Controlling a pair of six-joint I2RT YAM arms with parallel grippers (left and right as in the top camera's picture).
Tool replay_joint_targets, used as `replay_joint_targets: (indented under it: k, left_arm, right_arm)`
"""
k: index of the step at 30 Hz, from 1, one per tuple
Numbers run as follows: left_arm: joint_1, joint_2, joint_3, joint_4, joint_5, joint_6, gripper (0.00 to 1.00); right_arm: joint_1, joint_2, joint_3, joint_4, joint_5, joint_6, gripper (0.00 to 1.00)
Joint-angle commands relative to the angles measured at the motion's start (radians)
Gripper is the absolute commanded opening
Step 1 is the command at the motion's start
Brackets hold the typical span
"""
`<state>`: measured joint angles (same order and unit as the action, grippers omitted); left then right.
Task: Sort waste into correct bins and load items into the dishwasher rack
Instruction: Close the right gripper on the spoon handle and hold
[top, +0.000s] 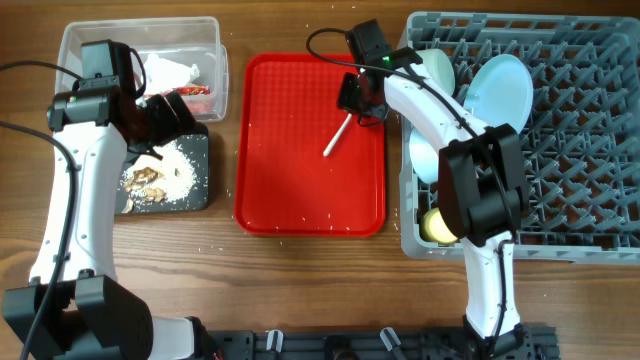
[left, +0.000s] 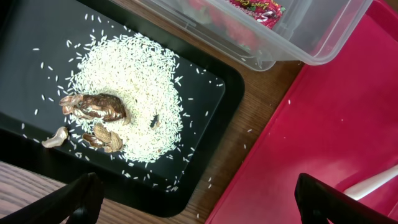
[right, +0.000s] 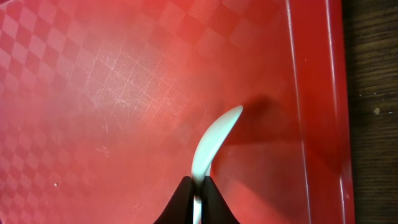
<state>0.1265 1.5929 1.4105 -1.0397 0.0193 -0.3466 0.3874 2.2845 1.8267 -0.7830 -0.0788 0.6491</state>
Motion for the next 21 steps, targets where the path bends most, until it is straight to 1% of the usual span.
replay_joint_targets:
  k: [1, 15, 21]
  left_arm:
    - [0.007, -0.009, -0.004, 0.0, -0.013, 0.0, 1.0]
    - [0.007, -0.009, -0.004, 0.0, -0.013, 0.0, 1.0]
    - [0.007, -0.009, -0.004, 0.0, -0.013, 0.0, 1.0]
  right_arm:
    - [0.003, 0.043, -0.018, -0.01, -0.001, -0.018, 0.04]
    - [0.003, 0.043, -0.018, -0.005, -0.015, -0.019, 0.04]
    - [0.003, 0.01, -0.014, -0.003, -0.035, -0.061, 0.04]
